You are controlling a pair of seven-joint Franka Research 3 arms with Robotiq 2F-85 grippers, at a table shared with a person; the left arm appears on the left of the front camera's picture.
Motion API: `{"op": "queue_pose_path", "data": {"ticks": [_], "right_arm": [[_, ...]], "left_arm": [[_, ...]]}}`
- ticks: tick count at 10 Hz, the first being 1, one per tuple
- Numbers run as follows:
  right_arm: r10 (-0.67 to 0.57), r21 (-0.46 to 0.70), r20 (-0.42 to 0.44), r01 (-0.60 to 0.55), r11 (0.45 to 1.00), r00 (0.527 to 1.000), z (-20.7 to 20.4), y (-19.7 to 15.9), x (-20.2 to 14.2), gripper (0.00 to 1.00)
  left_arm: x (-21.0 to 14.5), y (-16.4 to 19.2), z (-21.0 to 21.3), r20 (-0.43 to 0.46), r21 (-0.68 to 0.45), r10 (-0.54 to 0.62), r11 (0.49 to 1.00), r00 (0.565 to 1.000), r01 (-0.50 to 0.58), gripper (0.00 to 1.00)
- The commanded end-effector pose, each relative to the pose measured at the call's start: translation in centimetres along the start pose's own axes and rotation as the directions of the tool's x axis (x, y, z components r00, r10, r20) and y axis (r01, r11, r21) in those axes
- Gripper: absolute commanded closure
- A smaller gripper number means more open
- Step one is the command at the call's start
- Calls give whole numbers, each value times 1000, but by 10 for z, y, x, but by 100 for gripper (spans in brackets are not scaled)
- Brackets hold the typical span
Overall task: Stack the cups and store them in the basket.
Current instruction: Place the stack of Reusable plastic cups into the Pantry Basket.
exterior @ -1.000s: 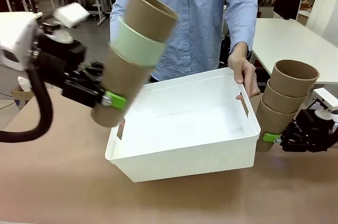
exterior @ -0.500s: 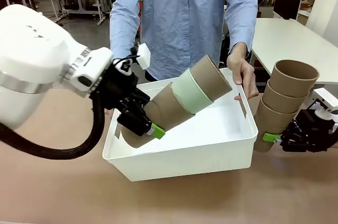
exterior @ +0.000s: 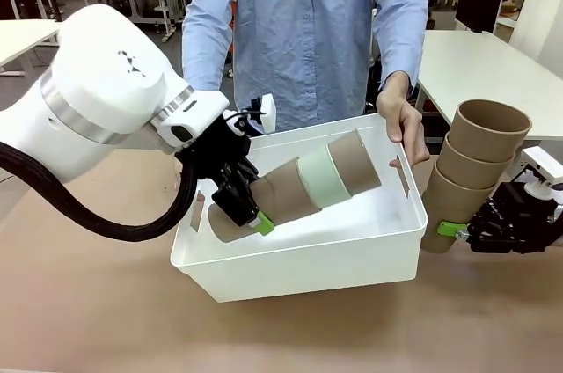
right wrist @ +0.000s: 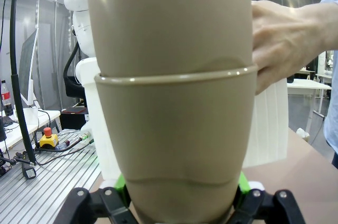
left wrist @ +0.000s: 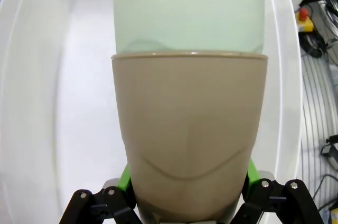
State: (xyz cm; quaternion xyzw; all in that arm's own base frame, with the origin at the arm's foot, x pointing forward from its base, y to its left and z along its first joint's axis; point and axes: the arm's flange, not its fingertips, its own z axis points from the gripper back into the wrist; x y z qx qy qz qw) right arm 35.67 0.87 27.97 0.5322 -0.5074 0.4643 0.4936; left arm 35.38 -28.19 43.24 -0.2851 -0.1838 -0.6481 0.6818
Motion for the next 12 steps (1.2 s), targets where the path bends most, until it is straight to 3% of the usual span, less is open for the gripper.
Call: {"op": "queue_pose_path", "data": {"ticks": [1, 8, 12], "right_arm": [[16, -11, 11, -16, 1000, 1000, 0, -2, 5, 16], [16, -11, 11, -16, 1000, 1000, 0, -2, 5, 16], [16, -11, 11, -16, 1000, 1000, 0, -2, 5, 16]], "left_arm": [[10, 3, -7, -42, -3, 16, 1000, 999, -16, 14], [-2, 16, -60, -144, 20, 41, 999, 989, -39, 14], [-4, 20, -69, -152, 17, 30, 999, 988, -28, 14]]}}
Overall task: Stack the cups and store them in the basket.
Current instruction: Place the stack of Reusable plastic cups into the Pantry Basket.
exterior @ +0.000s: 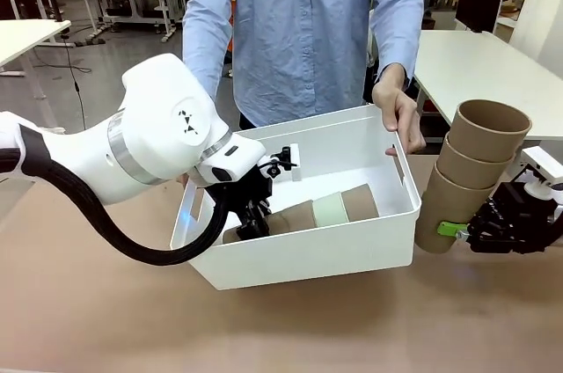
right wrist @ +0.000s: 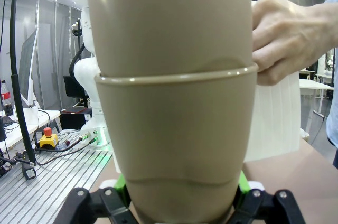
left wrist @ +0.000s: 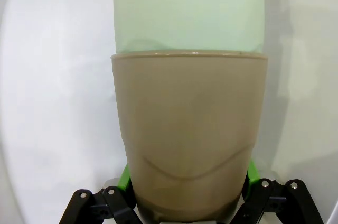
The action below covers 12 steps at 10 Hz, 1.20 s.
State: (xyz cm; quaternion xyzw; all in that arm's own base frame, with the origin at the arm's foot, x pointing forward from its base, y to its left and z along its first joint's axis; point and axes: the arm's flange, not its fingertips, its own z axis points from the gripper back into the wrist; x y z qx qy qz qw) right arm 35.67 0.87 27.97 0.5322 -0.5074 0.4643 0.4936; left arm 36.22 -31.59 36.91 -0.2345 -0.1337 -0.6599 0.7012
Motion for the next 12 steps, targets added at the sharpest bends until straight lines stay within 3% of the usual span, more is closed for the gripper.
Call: {"op": "queue_pose_path", "data": {"ticks": [1, 2, 6, 9, 12], "right_arm": [[16, -11, 11, -16, 1000, 1000, 0, -2, 5, 16], [16, -11, 11, -16, 1000, 1000, 0, -2, 5, 16], [16, -11, 11, -16, 1000, 1000, 0, -2, 5, 16], [16, -11, 11, -16, 1000, 1000, 0, -2, 5, 16], [16, -11, 11, -16, 1000, 1000, 0, -2, 5, 16]], "left_arm": [[9, 0, 2, 10, 13, 9, 1000, 1000, -9, 7], [9, 2, 3, 9, 3, -11, 1000, 1000, 11, 0], [17, 0, 39, 53, 3, -27, 1000, 998, 27, 0], [10, -7, 113, 174, -3, -28, 1000, 984, 29, 0], [-30, -26, 189, 305, -28, -63, 997, 950, 76, 0]]}}
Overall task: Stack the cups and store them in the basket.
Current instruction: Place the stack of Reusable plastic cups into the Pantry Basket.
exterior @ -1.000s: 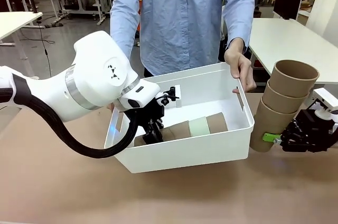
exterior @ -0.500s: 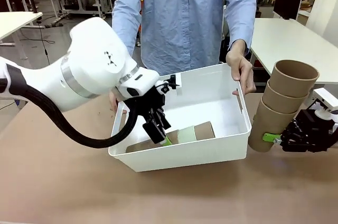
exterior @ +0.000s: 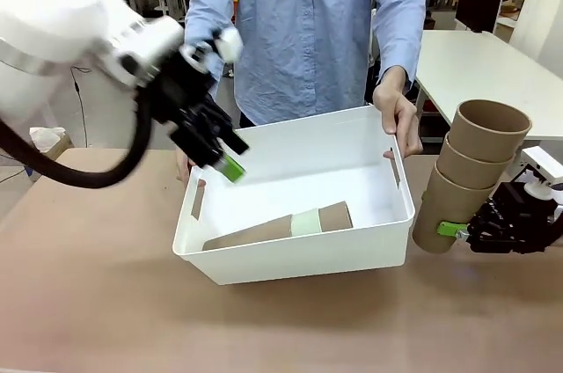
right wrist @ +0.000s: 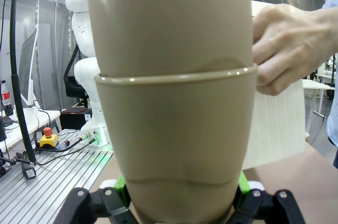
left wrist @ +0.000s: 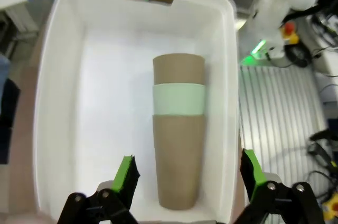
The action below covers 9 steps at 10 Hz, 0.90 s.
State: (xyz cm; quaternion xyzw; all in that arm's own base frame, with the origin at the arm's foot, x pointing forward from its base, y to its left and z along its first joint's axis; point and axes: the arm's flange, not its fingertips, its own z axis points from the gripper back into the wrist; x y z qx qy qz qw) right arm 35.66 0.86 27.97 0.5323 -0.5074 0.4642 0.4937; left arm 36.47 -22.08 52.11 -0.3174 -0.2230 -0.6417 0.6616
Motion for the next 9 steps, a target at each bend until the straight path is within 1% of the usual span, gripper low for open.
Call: {"op": "queue_pose_path", "data": {"ticks": [1, 3, 5, 7, 9], "right_arm": [[16, -11, 11, -16, 1000, 1000, 0, -2, 5, 16], [16, -11, 11, -16, 1000, 1000, 0, -2, 5, 16], [16, -11, 11, -16, 1000, 1000, 0, -2, 5, 16], [16, -11, 11, -16, 1000, 1000, 0, -2, 5, 16], [16, -11, 11, -16, 1000, 1000, 0, -2, 5, 16]], "left_arm": [[-39, -17, 52, 113, -21, -32, 999, 993, 34, 0], [-85, -25, 112, 173, 25, -49, 999, 984, 46, 0], [-140, -27, 156, 234, 119, -32, 993, 972, 4, 0], [-175, -34, 170, 278, 151, -26, 988, 960, -17, 0], [-195, -38, 170, 289, 157, -36, 987, 957, -11, 0]]}}
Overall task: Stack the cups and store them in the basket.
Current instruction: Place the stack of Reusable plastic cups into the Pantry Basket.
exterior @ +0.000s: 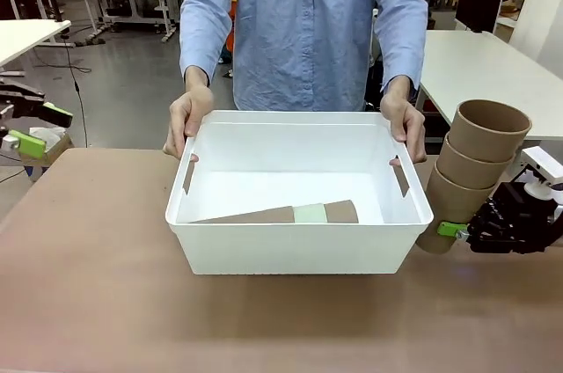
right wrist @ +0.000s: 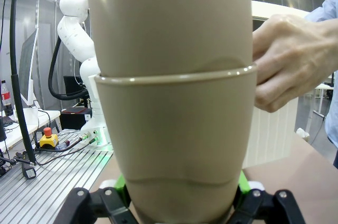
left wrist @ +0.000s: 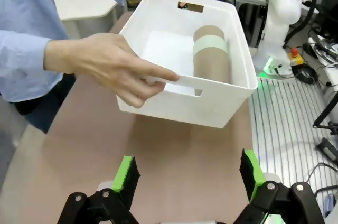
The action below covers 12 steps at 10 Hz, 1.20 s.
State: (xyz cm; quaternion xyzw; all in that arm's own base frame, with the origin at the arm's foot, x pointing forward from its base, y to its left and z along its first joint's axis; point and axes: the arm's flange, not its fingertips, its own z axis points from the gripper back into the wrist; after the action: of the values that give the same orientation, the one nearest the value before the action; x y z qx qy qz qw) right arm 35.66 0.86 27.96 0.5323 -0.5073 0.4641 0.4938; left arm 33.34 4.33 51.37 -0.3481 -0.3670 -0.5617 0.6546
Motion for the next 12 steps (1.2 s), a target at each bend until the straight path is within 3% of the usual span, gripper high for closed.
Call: {"op": "queue_pose_path", "data": {"ticks": [1, 2, 12], "right_arm": [[16, -11, 11, -16, 1000, 1000, 0, -2, 5, 16], [16, -11, 11, -16, 1000, 1000, 0, -2, 5, 16], [16, -11, 11, -16, 1000, 1000, 0, -2, 5, 16]], "left_arm": [[-8, -3, -7, 26, -8, -46, 999, 999, 46, 0], [0, 0, 0, 0, 0, 0, 1000, 1000, 0, 4], [0, 0, 0, 0, 0, 0, 1000, 1000, 0, 4]]}}
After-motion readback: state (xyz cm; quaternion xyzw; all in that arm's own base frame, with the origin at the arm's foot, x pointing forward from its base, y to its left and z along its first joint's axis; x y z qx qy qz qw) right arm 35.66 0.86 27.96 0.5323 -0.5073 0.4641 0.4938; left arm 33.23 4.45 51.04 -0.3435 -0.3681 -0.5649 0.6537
